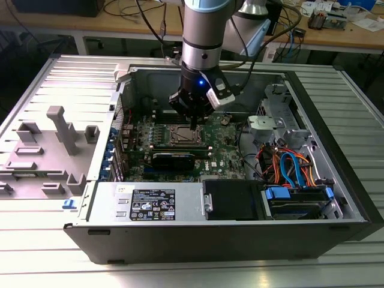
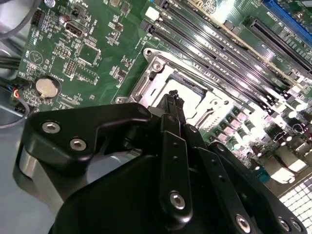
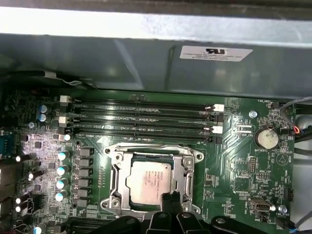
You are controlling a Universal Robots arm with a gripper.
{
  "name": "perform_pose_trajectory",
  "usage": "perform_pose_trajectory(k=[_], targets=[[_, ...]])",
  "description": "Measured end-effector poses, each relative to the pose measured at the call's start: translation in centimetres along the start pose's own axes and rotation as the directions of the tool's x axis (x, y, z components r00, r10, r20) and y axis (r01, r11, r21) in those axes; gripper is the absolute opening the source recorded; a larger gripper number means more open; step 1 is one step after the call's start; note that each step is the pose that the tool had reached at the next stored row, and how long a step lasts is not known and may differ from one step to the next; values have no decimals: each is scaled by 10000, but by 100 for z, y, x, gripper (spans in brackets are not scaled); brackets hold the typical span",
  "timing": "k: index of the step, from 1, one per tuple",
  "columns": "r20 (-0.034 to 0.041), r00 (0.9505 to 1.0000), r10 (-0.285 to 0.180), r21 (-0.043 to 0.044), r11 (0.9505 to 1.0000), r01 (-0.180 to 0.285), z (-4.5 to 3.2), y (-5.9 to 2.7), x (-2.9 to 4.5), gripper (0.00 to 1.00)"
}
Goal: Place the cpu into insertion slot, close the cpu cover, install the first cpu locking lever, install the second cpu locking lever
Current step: 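Install the second cpu locking lever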
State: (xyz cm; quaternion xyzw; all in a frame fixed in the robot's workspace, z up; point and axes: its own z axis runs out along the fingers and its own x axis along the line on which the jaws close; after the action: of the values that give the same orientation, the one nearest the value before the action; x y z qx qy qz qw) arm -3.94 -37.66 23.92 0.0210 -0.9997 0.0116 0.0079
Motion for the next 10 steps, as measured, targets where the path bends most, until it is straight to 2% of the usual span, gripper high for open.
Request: perform_pose_trajectory(k=[7,10], targets=[[-13,10000,46,-2,10000,-46,-1,-109,3,11],[-14,10000,47,-1,10000,-47,-43,-132,5,11]])
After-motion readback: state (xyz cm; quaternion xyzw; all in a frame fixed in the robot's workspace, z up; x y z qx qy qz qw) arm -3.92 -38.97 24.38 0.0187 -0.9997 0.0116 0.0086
